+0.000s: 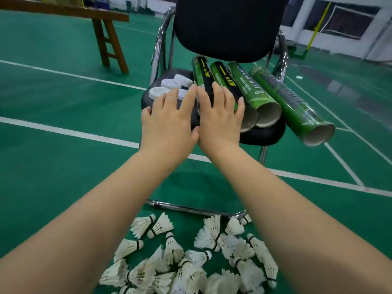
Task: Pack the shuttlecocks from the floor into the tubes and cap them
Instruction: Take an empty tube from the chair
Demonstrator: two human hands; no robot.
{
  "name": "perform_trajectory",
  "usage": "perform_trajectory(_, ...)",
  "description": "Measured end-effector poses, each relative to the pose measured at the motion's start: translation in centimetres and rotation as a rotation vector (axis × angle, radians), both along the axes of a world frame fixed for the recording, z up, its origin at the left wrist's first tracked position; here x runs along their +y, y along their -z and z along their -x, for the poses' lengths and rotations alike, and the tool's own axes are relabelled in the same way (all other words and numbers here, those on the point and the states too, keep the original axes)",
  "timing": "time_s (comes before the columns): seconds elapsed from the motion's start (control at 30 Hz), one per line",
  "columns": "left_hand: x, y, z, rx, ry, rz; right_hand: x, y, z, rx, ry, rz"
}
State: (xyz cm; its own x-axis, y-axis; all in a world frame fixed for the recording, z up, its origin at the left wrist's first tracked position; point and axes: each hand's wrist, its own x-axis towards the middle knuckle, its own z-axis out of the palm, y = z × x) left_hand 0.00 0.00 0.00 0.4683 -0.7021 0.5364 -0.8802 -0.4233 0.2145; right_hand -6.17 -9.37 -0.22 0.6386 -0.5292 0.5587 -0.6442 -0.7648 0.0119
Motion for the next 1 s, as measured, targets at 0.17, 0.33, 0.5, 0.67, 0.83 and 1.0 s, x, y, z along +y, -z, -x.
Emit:
perform_trajectory(0.17, -0.5, 1.6, -3.1, 0.088, -0.058, 0.039, -2.5, 0.4, -2.1, 0.14, 0.119, 0.126)
perform_trajectory(0.33, -0.5, 2.4, -4.2, 0.097, -0.097, 0.003, -3.4, 0.3, -3.4, 0.316, 0.113, 0.166)
perform_trajectory(0.5, 0.1, 2.0, -3.7, 0.126, -0.062, -0.015, -3.0, 0.0, -2.9, 0.219, 0.048, 0.242)
perform_trajectory(0.67, 1.5, 0.5, -2.0, 0.111, 0.016, -0.006, -0.6, -1.3, -0.5, -0.039, 0.124, 0.277)
perform_trajectory(0.83, 3.1, -1.8, 0.6, 0.043, 0.236, 0.145, 6.0, -4.6, 5.6, -0.369, -0.012, 0.187)
perform_trajectory(1.0, 6.0, -4.1, 4.8, -0.159, 0.6, 0.308, 14.1, -4.8, 12.4, -0.464, -0.054, 0.072)
